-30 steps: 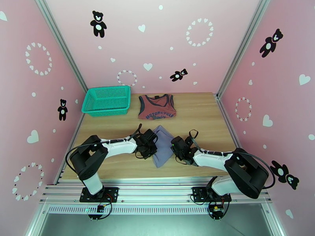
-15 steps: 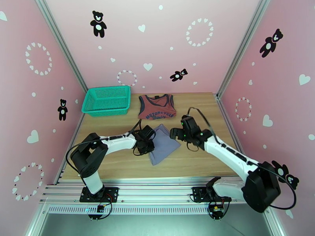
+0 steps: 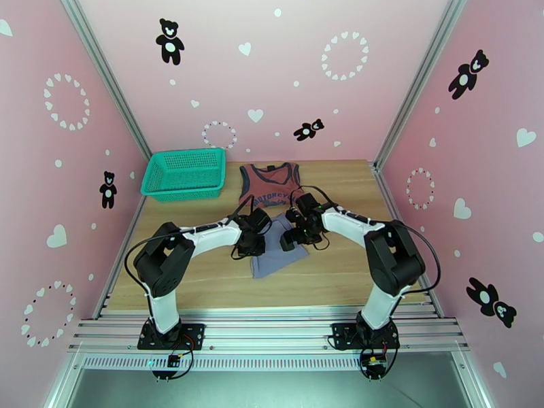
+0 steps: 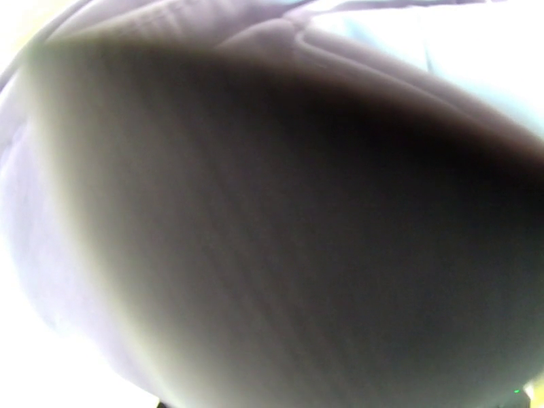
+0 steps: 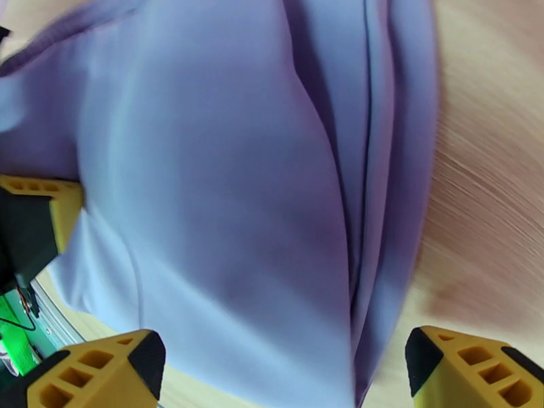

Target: Fold and stack the mixed laundry pile

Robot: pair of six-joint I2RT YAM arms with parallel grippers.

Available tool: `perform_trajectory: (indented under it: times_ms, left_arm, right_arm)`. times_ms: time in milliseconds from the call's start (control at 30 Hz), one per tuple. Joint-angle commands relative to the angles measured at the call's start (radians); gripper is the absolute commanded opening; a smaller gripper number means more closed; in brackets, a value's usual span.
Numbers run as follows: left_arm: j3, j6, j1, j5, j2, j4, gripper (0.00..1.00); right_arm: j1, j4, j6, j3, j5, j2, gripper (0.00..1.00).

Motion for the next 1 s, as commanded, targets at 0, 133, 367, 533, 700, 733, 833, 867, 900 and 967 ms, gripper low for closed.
perform_trajectory:
  times_ms: [0,133,367,533,700,733,833,867,900,967]
  left_arm:
    - [-0.024,0.061,0.027,-0.128,0.075,-0.084,0.0]
    - [-0.024,0.076,0.026,-0.136,0.079,-0.072,0.0]
    - [-0.003,0.088,0.026,-0.141,0.099,-0.06,0.0]
    - [-0.003,0.086,0.027,-0.148,0.104,-0.046,0.0]
    - [0.005,0.068,0.026,-0.15,0.098,-0.028,0.0]
    - [0.009,0.06,0.026,-0.149,0.09,-0.021,0.0]
    - [0.034,0.045,0.026,-0.153,0.043,-0.017,0.0]
    - [0.049,0.044,0.026,-0.156,0.025,-0.023,0.0]
    - [0.074,0.045,0.026,-0.164,0.007,-0.036,0.0]
    - [0.139,0.051,0.026,-0.183,-0.016,-0.071,0.0]
  right_arm:
    - [-0.007,0.028,-0.015,0.04,-0.082,0.067,0.99]
    - [-0.007,0.045,0.002,0.065,-0.148,0.144,0.9]
    - [-0.007,0.08,0.057,0.074,-0.175,0.21,0.62]
    - [-0.007,0.097,0.081,0.067,-0.169,0.226,0.32]
    - [-0.007,0.099,0.098,0.048,-0.132,0.203,0.0]
    - [-0.007,0.095,0.1,0.047,-0.121,0.188,0.0]
    - [-0.007,0.066,0.112,0.056,-0.069,0.11,0.0]
    - [-0.008,0.054,0.114,0.063,-0.053,0.086,0.0]
    - [-0.007,0.031,0.115,0.084,-0.024,0.049,0.0]
    - [-0.007,-0.014,0.114,0.133,0.024,-0.007,0.0]
